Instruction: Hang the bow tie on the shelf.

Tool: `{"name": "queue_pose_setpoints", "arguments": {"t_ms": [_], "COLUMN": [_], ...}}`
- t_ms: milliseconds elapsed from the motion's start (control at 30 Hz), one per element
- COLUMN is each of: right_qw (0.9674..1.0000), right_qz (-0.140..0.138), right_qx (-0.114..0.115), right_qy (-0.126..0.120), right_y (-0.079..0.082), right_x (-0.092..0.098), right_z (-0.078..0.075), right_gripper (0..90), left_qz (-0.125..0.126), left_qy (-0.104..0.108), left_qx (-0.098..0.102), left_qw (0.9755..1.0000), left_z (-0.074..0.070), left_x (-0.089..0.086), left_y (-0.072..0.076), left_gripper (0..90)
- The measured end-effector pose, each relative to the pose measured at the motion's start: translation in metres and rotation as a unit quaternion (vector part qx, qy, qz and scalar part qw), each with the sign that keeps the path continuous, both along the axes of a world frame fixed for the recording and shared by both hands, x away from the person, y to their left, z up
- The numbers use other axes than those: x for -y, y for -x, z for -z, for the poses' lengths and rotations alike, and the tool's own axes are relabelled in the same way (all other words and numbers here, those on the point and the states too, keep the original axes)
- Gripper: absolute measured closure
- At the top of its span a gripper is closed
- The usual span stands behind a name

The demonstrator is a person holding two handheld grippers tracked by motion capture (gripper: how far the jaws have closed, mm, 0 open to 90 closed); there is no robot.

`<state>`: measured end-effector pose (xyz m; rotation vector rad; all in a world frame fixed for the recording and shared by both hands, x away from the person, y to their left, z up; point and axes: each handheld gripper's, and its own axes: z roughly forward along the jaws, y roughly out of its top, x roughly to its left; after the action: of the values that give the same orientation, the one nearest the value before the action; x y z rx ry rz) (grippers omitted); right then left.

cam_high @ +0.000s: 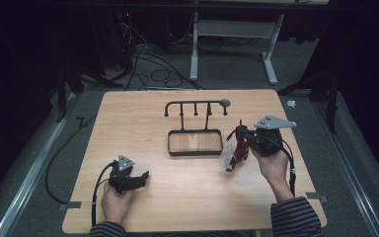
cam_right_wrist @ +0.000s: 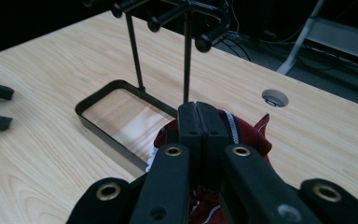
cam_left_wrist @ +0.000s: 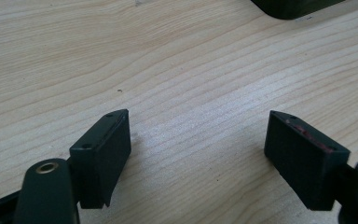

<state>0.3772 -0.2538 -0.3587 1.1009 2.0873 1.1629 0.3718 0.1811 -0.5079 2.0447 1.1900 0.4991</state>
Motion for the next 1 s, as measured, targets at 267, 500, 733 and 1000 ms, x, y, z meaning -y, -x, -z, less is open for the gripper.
{"name": "queue_pose_setpoints", "arguments": {"t_ms": [267, 500, 733, 1000], "right_qw": [0.9998, 0.9996, 0.9993, 0.9985], "right_qz": [-0.009, -0.022, -0.033, -0.048], "right_qx": [0.012, 0.014, 0.015, 0.02], "right_qy": [-0.012, -0.013, -0.007, -0.014], "right_y": [0.006, 0.009, 0.007, 0.004], "right_x": [-0.007, -0.013, -0.024, -0.033], "right_z": [-0.006, -0.007, -0.01, -0.014], "right_gripper": [90.0, 90.0, 90.0, 90.0], "left_qz": [-0.003, -0.004, -0.004, -0.004], "left_qy": [0.001, 0.001, 0.001, 0.0], "left_qx": [0.0, 0.0, 0.0, -0.001], "left_qw": [1.0, 1.0, 1.0, 1.0], "left_z": [0.0, 0.0, 0.0, 0.0], "left_x": [-0.001, -0.001, -0.001, -0.001], "left_y": [0.001, 0.001, 0.001, 0.001], "left_gripper": [23.2, 22.6, 22.7, 22.7]}}
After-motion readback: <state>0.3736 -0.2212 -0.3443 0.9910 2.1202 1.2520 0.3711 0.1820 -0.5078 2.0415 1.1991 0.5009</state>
